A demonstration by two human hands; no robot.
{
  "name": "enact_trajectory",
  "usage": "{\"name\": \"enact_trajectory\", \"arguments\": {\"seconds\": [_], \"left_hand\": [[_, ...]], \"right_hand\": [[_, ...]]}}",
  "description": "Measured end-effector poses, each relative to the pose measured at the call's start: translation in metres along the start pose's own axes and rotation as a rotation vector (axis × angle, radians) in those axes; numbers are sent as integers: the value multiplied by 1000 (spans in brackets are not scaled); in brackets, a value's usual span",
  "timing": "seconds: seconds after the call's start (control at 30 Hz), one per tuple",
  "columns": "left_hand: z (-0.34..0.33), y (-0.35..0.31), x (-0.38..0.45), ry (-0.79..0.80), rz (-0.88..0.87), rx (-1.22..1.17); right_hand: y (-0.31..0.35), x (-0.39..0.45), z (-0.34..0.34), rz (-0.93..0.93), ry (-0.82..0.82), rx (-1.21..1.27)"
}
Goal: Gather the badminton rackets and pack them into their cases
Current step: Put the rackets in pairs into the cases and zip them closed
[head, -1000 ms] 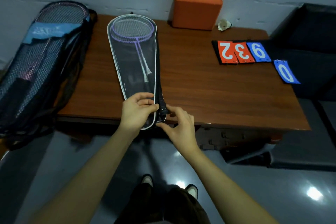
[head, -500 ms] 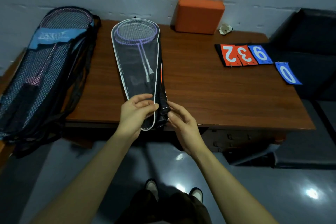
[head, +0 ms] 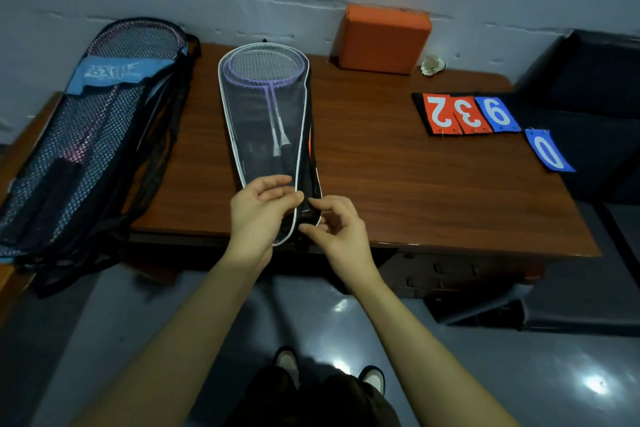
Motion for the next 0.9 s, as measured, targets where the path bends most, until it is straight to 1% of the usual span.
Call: {"name": "enact_trajectory", "arguments": {"seconds": [0.07,0.1,0.17,0.23,0.33,0.5,0.63,0.67,0.7,0.73,0.8,0.83,0.9], "left_hand": [[4,-2,1,-8,-13,7],[4,-2,2,-4,-13,9],[4,0,2,3,-7,6],[2,5,3,5,-1,10],[2,12,5,11,11,19],[-2,16,9,50,8,30],[-7,14,20,155,-3,50],[-6,15,24,165,-14,86],[-3,15,30,158,-51,158],[0,15,36,143,-120,282],[1,16,47,134,-302,640],[-2,19,51,150,-364,800],[-10,26,58,206,-426,1003]], "right_hand": [[-1,2,5,8,-3,0],[-3,3,8,-19,-30,16],[-10,0,10,-149,-91,155],[-16,-1,8,-256,-117,284],[-23,-2,9,-358,-101,297],[-20,4,15,-336,-88,148],[-20,6,17,-312,-92,185],[-22,6,17,-316,-104,185],[-23,5,17,-325,-120,174],[-24,3,17,-339,-140,158],[-26,1,17,-370,-191,127],[-26,0,19,-381,-217,103],[-23,2,28,-370,-246,14]]}}
Point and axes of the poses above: each hand's wrist, its own x-axis towards the middle knuckle, its own z-axis out of the back of the hand, y = z × x, the point moved 7 cm from there along x, towards the middle knuckle, and after that the axes turned 9 degrees about z, right-handed, at the moved point
